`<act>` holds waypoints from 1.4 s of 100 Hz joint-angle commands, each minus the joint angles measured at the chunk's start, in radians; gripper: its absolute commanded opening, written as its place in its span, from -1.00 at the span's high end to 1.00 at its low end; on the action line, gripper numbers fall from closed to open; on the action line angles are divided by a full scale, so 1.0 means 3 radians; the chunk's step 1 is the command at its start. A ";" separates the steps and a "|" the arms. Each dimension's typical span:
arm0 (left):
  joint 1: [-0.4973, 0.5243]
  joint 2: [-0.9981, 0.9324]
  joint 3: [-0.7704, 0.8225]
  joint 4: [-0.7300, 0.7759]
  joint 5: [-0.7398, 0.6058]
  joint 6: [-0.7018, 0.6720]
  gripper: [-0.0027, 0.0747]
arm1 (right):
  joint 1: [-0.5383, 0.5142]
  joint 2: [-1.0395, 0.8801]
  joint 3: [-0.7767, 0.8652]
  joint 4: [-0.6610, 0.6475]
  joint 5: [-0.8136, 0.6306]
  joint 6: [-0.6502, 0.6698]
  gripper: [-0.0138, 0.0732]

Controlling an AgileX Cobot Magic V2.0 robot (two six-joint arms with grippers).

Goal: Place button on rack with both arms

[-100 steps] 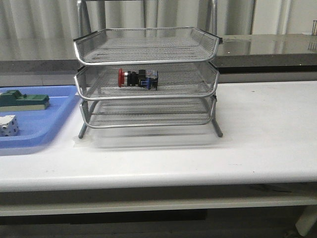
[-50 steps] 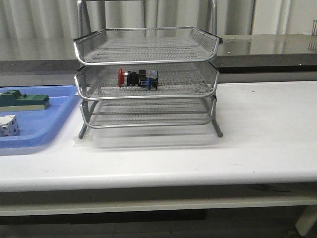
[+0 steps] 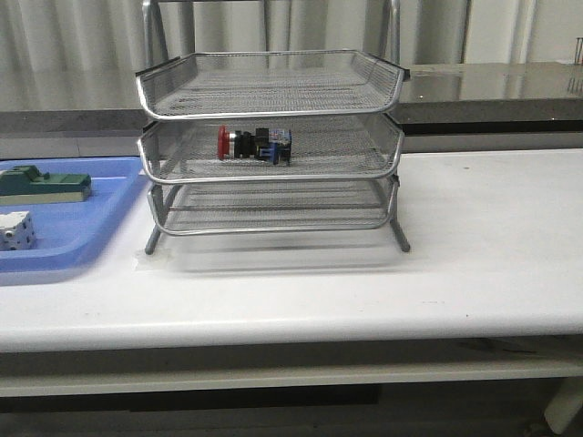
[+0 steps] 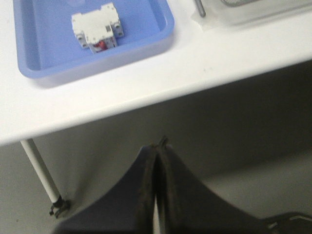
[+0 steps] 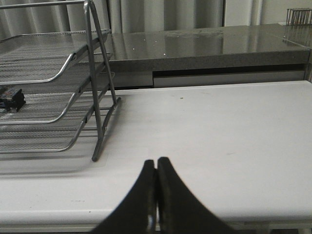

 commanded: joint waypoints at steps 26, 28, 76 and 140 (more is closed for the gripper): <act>0.0009 -0.0658 0.0813 -0.0012 -0.2089 -0.0145 0.99 | -0.0022 -0.0070 -0.0066 -0.0024 -0.0276 -0.0013 0.92; 0.0009 -0.0690 0.0883 -0.0012 -0.2192 -0.0161 0.99 | -0.0022 -0.0070 -0.0066 -0.0024 -0.0276 -0.0013 0.92; 0.0009 -0.1662 0.2052 0.0306 -0.2913 -0.0809 0.99 | -0.0022 -0.0070 -0.0066 -0.0024 -0.0276 -0.0013 0.92; 0.0009 -0.1878 0.2344 0.0285 -0.3315 -0.0814 0.99 | -0.0022 -0.0070 -0.0066 -0.0024 -0.0276 -0.0013 0.92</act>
